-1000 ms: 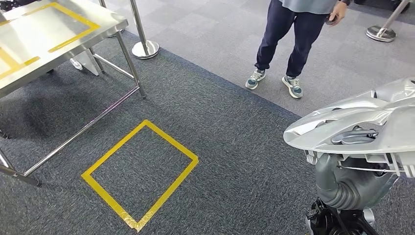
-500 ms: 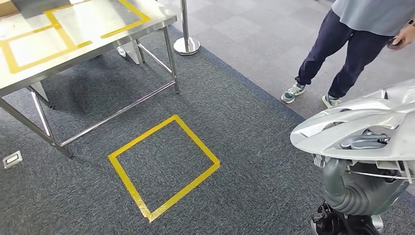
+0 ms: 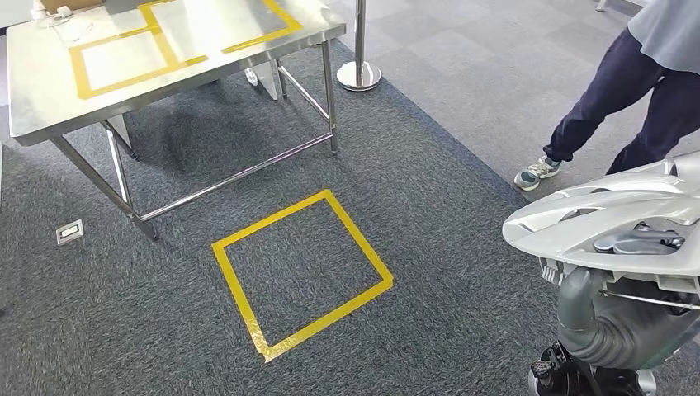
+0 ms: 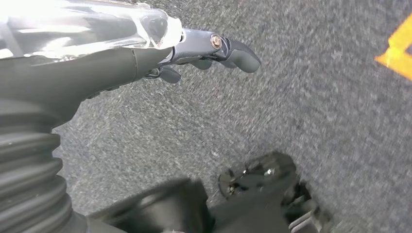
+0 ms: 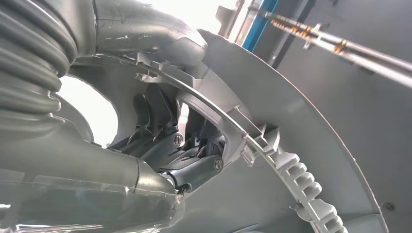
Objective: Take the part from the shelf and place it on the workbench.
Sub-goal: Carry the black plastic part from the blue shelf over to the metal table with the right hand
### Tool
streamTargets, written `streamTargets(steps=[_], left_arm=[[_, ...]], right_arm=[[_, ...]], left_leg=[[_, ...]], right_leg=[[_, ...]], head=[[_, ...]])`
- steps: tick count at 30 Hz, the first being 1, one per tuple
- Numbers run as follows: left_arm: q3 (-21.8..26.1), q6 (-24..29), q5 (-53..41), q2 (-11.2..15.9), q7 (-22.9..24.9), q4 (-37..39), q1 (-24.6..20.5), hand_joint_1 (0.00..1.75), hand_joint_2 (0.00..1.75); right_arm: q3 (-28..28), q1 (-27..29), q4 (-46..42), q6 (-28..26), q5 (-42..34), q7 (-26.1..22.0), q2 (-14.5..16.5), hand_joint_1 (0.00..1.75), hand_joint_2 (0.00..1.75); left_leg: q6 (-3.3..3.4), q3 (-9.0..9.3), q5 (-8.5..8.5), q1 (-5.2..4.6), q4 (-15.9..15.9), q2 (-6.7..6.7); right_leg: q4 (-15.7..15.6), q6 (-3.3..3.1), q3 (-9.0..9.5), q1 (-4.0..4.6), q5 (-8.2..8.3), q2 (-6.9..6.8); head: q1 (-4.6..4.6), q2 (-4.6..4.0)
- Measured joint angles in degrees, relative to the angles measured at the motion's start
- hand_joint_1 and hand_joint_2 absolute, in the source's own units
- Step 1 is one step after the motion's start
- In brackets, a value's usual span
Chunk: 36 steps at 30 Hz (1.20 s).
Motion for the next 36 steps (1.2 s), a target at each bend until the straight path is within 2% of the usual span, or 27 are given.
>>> streamTargets(steps=[2, 3, 5, 6, 7, 8, 9, 10, 11, 12, 14, 16, 17, 18, 19, 20, 22, 23, 24, 25, 26, 27, 29, 31, 33, 34, 36], left_arm=[[0.0, -0.1, 0.2, 0.1, 0.3, 0.0, 0.0, 0.0, 1.75], [0.0, -0.1, 0.3, 0.2, 0.5, 0.0, 0.2, 0.0, 1.75], [0.1, -0.1, 0.6, 0.2, 0.7, 0.0, 0.2, 0.0, 1.75], [0.1, -0.1, 0.7, 0.2, 0.8, 0.0, 0.2, 0.0, 1.75], [0.2, -0.1, 0.9, 0.1, 0.8, 0.0, 0.2, 0.0, 1.75], [0.2, -0.1, 1.0, 0.0, 0.8, 0.0, 0.2, 0.0, 1.75], [0.2, 0.0, 1.0, 0.0, 0.8, 0.0, 0.3, 0.0, 1.75], [0.3, 0.0, 1.0, -0.1, 0.8, 0.0, 0.3, 0.0, 1.75], [0.3, 0.0, 1.1, -0.1, 0.8, 0.0, 0.4, 0.0, 1.75], [0.3, 0.1, 1.1, -0.1, 0.8, 0.0, 0.4, 0.0, 1.75], [0.4, 0.0, 1.1, -0.1, 0.8, 0.0, 0.3, 0.0, 1.75], [0.5, -0.1, 1.1, -0.1, 0.8, 0.0, 0.2, 0.0, 1.75], [0.5, -0.3, 1.1, -0.1, 0.8, 0.0, 0.2, 0.0, 1.75], [0.6, -0.4, 1.2, -0.1, 0.9, 0.0, 0.3, 0.0, 1.75], [0.6, -0.6, 1.2, -0.1, 1.0, 0.0, 0.3, 0.0, 1.75], [0.6, -0.7, 1.2, 0.0, 1.2, 0.0, 0.2, 0.0, 1.75], [0.6, -0.9, 1.2, -0.1, 1.3, 0.0, 0.1, 0.0, 1.75], [0.6, -0.9, 1.2, -0.1, 1.4, 0.0, 0.0, 0.0, 1.75], [0.6, -0.9, 1.2, -0.1, 1.4, 0.0, -0.1, 0.0, 1.75], [0.6, -0.9, 1.1, -0.2, 1.4, 0.0, -0.1, 0.0, 1.75], [0.6, -0.9, 1.1, -0.2, 1.4, 0.0, -0.2, 0.0, 1.75], [0.6, -0.9, 1.1, -0.2, 1.5, 0.0, -0.1, 0.0, 1.75], [0.6, -0.8, 1.0, -0.1, 1.7, 0.0, 0.0, 0.0, 1.75], [0.6, -0.8, 1.0, -0.1, 1.7, 0.0, 0.0, 0.0, 1.75], [0.6, -0.7, 1.0, 0.0, 1.7, 0.0, 0.1, 0.0, 1.75], [0.6, -0.6, 1.0, 0.0, 1.7, 0.0, 0.2, 0.0, 1.75], [0.6, -0.6, 1.0, -0.1, 1.7, 0.0, 0.2, 0.0, 1.75]], right_arm=[[-0.1, 0.0, -0.2, 0.0, -0.3, -0.1, 0.0, 1.75, 1.75], [-0.1, 0.0, -0.2, 0.0, -0.5, -0.1, 0.0, 1.75, 1.75], [-0.2, 0.1, -0.5, 0.1, -0.9, -0.1, -0.1, 1.75, 1.75], [-0.4, 0.1, -0.6, 0.2, -1.0, -0.1, -0.1, 1.75, 1.75], [-0.5, 0.2, -0.6, 0.3, -1.1, -0.2, -0.2, 1.75, 1.75], [-0.7, 0.3, -0.6, 0.4, -1.1, -0.2, -0.2, 1.75, 1.75], [-0.8, 0.4, -0.6, 0.5, -1.2, -0.2, -0.2, 1.75, 1.75], [-1.0, 0.5, -0.6, 0.6, -1.2, -0.2, -0.2, 1.75, 1.75], [-1.2, 0.6, -0.7, 0.6, -1.3, -0.2, -0.2, 1.75, 1.75], [-1.3, 0.6, -0.7, 0.6, -1.3, -0.2, -0.2, 1.75, 1.75], [-1.6, 0.7, -0.9, 0.6, -1.3, -0.2, -0.2, 1.75, 1.75], [-1.8, 0.8, -1.1, 0.6, -1.3, -0.2, -0.2, 1.75, 1.75], [-1.9, 0.8, -1.2, 0.5, -1.2, -0.2, -0.2, 1.75, 1.75], [-1.9, 0.8, -1.2, 0.5, -1.2, -0.2, -0.2, 1.75, 1.75], [-2.0, 0.7, -1.3, 0.5, -1.1, -0.2, -0.1, 1.75, 1.75], [-2.1, 0.7, -1.4, 0.5, -1.1, -0.2, 0.0, 1.75, 1.75], [-2.4, 0.8, -1.6, 0.5, -1.1, -0.2, 0.0, 1.75, 1.75], [-2.6, 0.8, -1.6, 0.5, -1.1, -0.2, 0.0, 1.75, 1.75], [-2.7, 0.9, -1.6, 0.5, -1.2, -0.2, 0.0, 1.75, 1.75], [-2.8, 0.9, -1.6, 0.5, -1.4, -0.2, 0.0, 1.75, 1.75], [-2.8, 0.9, -1.6, 0.5, -1.6, -0.2, 0.0, 1.75, 1.75], [-2.9, 0.9, -1.6, 0.5, -1.7, -0.2, 0.0, 1.75, 1.75], [-3.0, 0.9, -1.6, 0.5, -1.8, -0.2, 0.0, 1.75, 1.75], [-3.2, 0.9, -1.6, 0.5, -1.9, -0.2, 0.0, 1.75, 1.75], [-3.2, 0.9, -1.7, 0.5, -1.9, -0.2, -0.1, 1.75, 1.75], [-3.2, 0.9, -1.8, 0.5, -1.9, -0.2, -0.1, 1.75, 1.75], [-3.2, 0.9, -2.1, 0.5, -2.0, -0.2, -0.1, 1.75, 1.75]], left_leg=[[0.38, 0.01, -0.15, -0.17, -0.4, -0.95], [0.63, 0.2, 0.01, -0.01, -0.7, -1.6], [1.21, 0.67, 0.42, 0.47, -1.3, -2.93], [1.38, 0.77, 0.53, 0.65, -1.4, -3.59], [1.5, 0.77, 0.54, 0.71, -1.4, -4.28], [1.53, 0.78, 0.52, 0.74, -1.4, -5.05], [1.52, 0.81, 0.5, 0.77, -1.4, -5.85], [1.48, 0.88, 0.47, 0.85, -1.4, -6.7], [1.38, 0.98, 0.4, 0.98, -1.3, -7.61], [1.18, 1.07, 0.28, 1.15, -1.1, -8.51], [0.52, 0.94, -0.06, 1.3, -0.6, -10.11], [-0.24, 0.52, -0.16, 1.37, -0.5, -11.28], [-0.57, 0.36, -0.09, 1.45, -0.5, -11.8], [-0.83, 0.3, -0.07, 1.53, -0.6, -11.86], [-1.04, 0.15, -0.27, 1.47, -0.3, -11.14], [-1.23, -0.53, -1.12, 1.37, 1.1, -9.59], [-1.5, -3.78, -4.31, 1.19, 7.5, -5.87], [-1.58, -5.93, -5.99, 1.21, 11.5, -4.83], [-1.58, -7.53, -6.85, 1.22, 14.5, -4.47], [-1.51, -8.08, -6.59, 1.21, 15.4, -4.38], [-1.35, -7.41, -5.35, 1.18, 14.1, -4.27], [-1.07, -5.64, -3.41, 1.08, 10.8, -3.82], [-0.23, -1.54, -0.62, 0.49, 3.1, -1.3], [0.39, -0.01, -0.21, -0.12, -0.2, 0.06], [0.78, -0.01, -0.1, -0.06, -0.6, -1.32], [1.03, 0.25, 0.08, 0.15, -1.0, -2.01], [1.52, 0.88, 0.48, 0.7, -1.7, -3.24]], right_leg=[[-0.3, 0.56, 0.42, 0.04, -0.18, -1.11], [-0.2, 0.86, 0.62, -0.03, -0.38, -0.82], [2.4, 1.38, -0.28, -0.16, -2.14, 1.83], [5.6, 1.58, -1.79, -0.24, -3.75, 3.6], [9.6, 1.74, -3.78, -0.25, -5.53, 4.72], [13.4, 1.88, -5.85, -0.26, -6.85, 5.2], [15.7, 1.99, -7.34, -0.29, -7.2, 5.34], [15.9, 2.05, -7.8, -0.35, -6.36, 5.4], [13.7, 2.12, -7.14, -0.48, -4.48, 5.52], [9.7, 2.23, -5.56, -0.69, -2.05, 5.96], [2.5, 2.32, -2.43, -1.12, 0.8, 8.1], [0.1, 1.76, -1.3, -1.11, 0.9, 9.25], [0.0, 1.26, -1.19, -0.98, 0.95, 8.8], [-0.1, 0.84, -1.06, -0.96, 1.0, 8.2], [-0.2, 0.45, -0.9, -1.0, 1.04, 7.62], [-0.2, 0.09, -0.81, -1.06, 1.05, 6.97], [-0.3, -0.43, -0.7, -0.96, 0.9, 5.58], [-0.3, -0.59, -0.69, -0.83, 0.8, 4.79], [-0.3, -0.67, -0.64, -0.71, 0.69, 4.0], [-0.3, -0.72, -0.54, -0.6, 0.57, 3.23], [-0.3, -0.73, -0.35, -0.5, 0.41, 2.49], [-0.3, -0.7, -0.08, -0.39, 0.24, 1.82], [-0.3, -0.48, 0.42, -0.12, -0.15, 0.67], [-0.4, -0.01, 0.73, 0.1, -0.47, -0.42], [-0.7, 0.6, 1.14, 0.12, -0.7, -1.55], [-0.6, 0.9, 1.34, 0.05, -1.01, -1.17], [2.5, 1.43, 0.24, -0.07, -2.94, 1.68]], head=[[-0.03, 0.0], [-0.01, 0.0], [0.17, 0.0], [0.4, 0.0], [0.56, 0.0], [0.71, 0.0], [0.75, 0.0], [0.74, 0.0], [0.74, 0.0], [0.77, 0.0], [0.94, 0.0], [1.08, 0.0], [1.09, 0.0], [1.09, 0.0], [1.01, 0.0], [0.75, 0.0], [0.18, 0.0], [-0.03, 0.0], [-0.05, 0.0], [-0.06, 0.0], [-0.07, 0.0], [-0.08, 0.0], [-0.06, 0.0], [-0.03, 0.0], [-0.07, 0.0], [0.01, -0.01], [0.36, -0.01]])
